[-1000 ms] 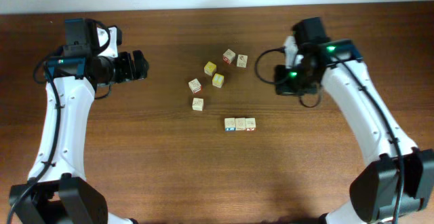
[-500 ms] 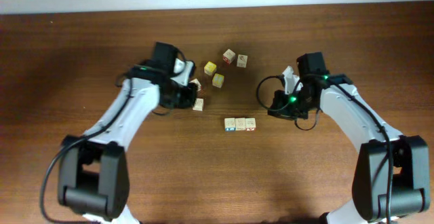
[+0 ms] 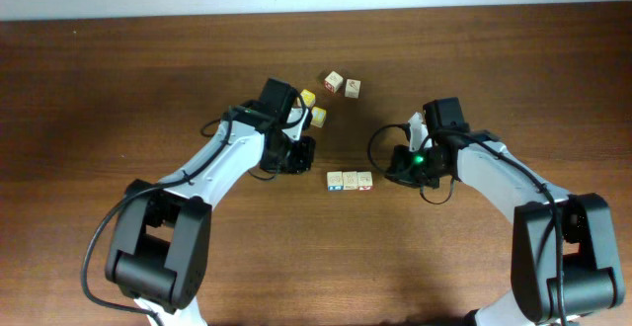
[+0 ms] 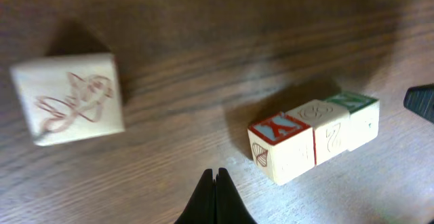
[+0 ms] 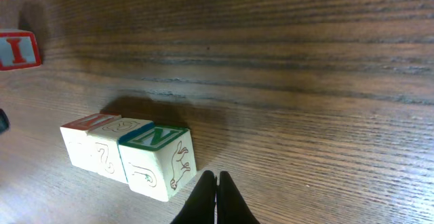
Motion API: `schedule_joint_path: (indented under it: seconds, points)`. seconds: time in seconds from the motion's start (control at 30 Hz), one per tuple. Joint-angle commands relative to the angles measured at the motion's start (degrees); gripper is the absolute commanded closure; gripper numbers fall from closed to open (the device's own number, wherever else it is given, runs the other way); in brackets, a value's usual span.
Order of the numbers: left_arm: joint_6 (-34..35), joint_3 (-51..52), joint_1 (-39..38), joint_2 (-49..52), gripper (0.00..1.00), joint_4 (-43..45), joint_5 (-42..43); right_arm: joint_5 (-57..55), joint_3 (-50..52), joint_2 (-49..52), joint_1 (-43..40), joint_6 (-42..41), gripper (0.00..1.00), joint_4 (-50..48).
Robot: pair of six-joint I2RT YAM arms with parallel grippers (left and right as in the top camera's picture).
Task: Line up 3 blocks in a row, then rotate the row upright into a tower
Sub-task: 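Bring both grippers to either end of the three-block row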
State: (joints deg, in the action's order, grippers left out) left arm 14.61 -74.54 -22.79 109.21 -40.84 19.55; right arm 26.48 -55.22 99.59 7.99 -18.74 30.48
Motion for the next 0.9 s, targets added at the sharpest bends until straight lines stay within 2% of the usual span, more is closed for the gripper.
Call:
schedule_joint_path:
  seconds: [0.0, 0.4, 0.5, 0.63, 0.87]
  points:
    - [1.36, 2.19, -1.38, 0.72, 1.00, 1.03, 0.74, -0.09, 0.59, 0.20, 0.44, -0.24, 0.95, -0.37]
    - [2.12, 2.93, -6.34, 1.60, 1.00, 4.07, 0.02, -0.13, 0.59, 1.22, 2.93, -1.29, 0.95, -2.01]
    - [5.29, 2.93, -6.58, 1.68, 1.00, 3.58, -3.30, -0.13, 0.59, 1.22, 2.93, -1.29, 0.95, -2.03]
    - [5.99, 1.68, -7.02, 4.00, 1.00, 3.08, -3.26, -0.13, 0.59, 1.22, 2.93, -1.29, 0.95, -1.99]
    - [3.58, -1.70, -7.54, 5.97, 1.00, 1.31, -2.19, 0.33, 0.59, 1.22, 2.93, -1.53, 0.95, -0.90]
